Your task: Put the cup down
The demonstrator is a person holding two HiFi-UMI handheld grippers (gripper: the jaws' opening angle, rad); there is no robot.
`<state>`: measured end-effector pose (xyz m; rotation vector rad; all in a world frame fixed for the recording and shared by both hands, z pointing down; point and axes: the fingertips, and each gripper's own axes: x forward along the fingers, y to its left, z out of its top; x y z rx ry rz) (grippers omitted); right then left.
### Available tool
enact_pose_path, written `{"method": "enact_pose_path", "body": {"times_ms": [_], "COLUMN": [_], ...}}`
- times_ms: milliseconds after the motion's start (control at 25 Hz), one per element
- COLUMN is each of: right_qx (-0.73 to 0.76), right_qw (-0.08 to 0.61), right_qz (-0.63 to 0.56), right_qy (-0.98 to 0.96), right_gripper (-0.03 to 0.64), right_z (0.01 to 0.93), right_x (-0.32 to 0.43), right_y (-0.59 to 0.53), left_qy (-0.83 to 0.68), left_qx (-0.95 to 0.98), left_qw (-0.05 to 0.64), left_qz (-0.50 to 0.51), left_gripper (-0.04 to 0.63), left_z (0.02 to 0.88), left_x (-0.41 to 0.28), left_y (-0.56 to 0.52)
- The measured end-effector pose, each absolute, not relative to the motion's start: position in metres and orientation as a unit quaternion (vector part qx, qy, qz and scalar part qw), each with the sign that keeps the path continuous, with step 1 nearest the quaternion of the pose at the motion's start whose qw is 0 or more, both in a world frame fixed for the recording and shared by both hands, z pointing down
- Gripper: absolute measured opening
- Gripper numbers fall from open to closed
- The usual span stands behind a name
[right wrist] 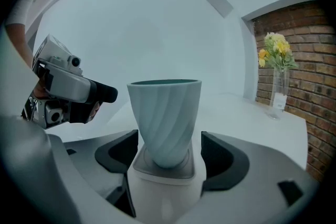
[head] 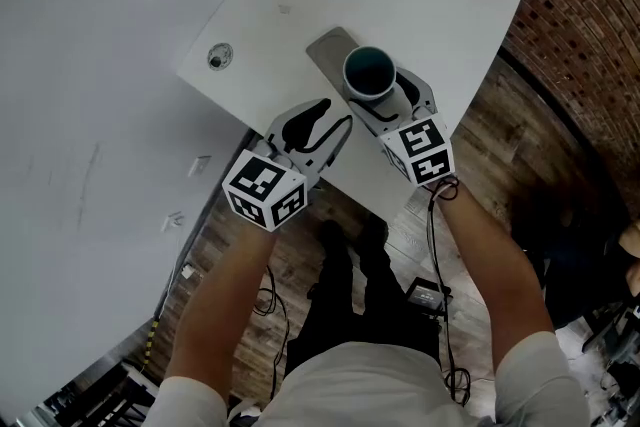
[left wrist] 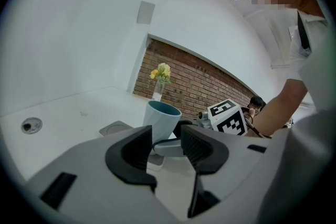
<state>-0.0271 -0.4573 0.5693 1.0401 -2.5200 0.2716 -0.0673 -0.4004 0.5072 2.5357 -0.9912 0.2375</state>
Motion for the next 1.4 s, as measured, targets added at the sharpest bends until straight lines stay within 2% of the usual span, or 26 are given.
{"method": "enact_pose_path", "body": {"times_ms": [560, 840, 920, 1200, 1400], "right_qx": [0.39, 0.396, 0.401, 0.439, 0.457], "right_qw": [0.201, 0.189, 0.184, 0.164, 0.128], "right_qz": [0.085, 0.084, 0.083, 0.054, 0.043], "right_qy": [-0.895, -0.895, -0.894, -0.882, -0.879], "right_gripper": [0.364, 0.359, 0.328, 0.075, 0.054], "right_z": [0.544, 0.499, 0.481, 0.409, 0.357], "right_x": [-0.007, 0.004, 0.008, 0.034, 0.046], "right_y": [-0.439, -0.42, -0.414, -0.391, -0.37], "left_qy": [-0.365, -0.36, -0.359, -0.352, -0.347], "left_qx": [0.907, 0.915, 0.916, 0.925, 0.93], "left_qw": [0.197, 0.178, 0.171, 0.139, 0.115], "left_qz": [0.071, 0.052, 0.049, 0.05, 0.037], "left_gripper": [0.161, 0.129, 0.115, 0.074, 0.061], "left_z": [0.488, 0.448, 0.434, 0.382, 0.342], "left_x": [-0.068, -0.063, -0.061, -0.05, -0.05], "left_y": [-0.387, -0.376, -0.372, -0.351, -0.329]}}
